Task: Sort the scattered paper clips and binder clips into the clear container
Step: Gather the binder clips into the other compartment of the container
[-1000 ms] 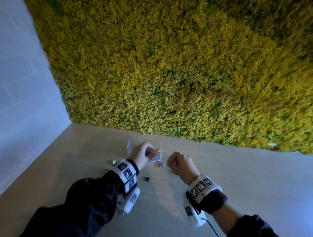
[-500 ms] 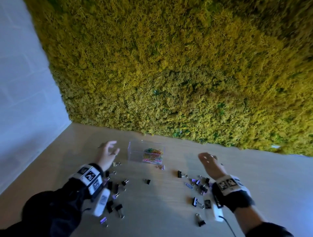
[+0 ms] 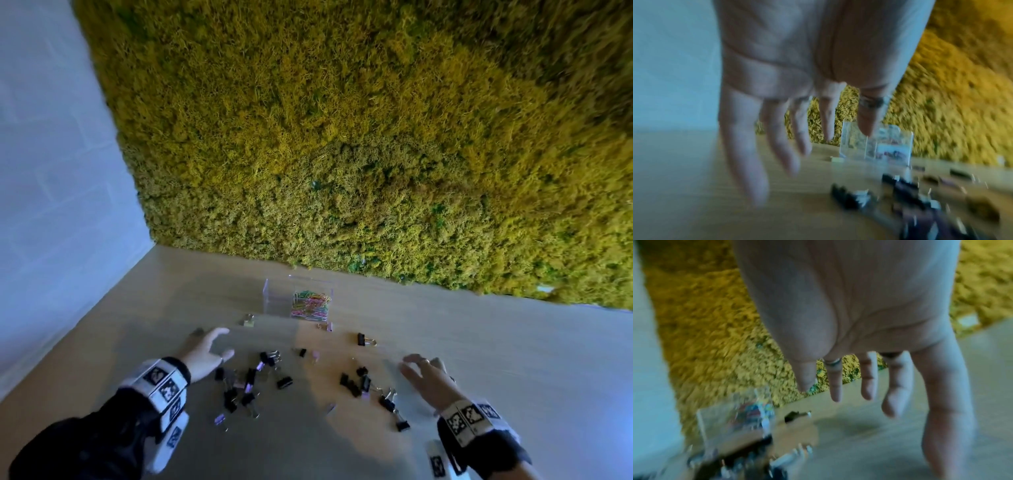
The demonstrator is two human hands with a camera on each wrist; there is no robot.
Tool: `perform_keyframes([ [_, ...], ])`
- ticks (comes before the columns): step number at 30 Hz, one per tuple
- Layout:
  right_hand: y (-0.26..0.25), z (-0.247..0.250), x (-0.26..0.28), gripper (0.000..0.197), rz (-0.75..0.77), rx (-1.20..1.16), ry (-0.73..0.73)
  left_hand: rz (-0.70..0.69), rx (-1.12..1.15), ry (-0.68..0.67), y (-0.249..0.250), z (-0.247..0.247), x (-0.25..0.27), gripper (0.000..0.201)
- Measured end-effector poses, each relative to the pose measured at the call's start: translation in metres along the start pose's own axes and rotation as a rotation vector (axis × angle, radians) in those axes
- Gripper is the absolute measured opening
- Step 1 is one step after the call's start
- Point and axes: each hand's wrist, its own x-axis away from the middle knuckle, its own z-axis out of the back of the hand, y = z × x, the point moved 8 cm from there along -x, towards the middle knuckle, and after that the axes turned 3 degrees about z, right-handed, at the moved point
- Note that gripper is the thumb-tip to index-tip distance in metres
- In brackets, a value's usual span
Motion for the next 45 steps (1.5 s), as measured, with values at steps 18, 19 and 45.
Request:
perform_keyframes([
  [18, -0.075, -0.031, -0.045, 0.05, 0.005, 0.0, -0.179, -0.089, -0.105, -0.011, 0.041, -0.016, -0.048, 0.074],
  [19, -0.076, -0.041, -0.05, 0.046, 0.011, 0.006, -0.2, -0.08, -0.122, -0.046, 0.041, -0.02, -0.053, 0.08],
  [45, -0.141, -0.084, 0.075, 0.028, 0.781, 0.542, -0.182, -0.412, -0.253, 0.307, 0.126, 0.005, -0.047, 0.045],
])
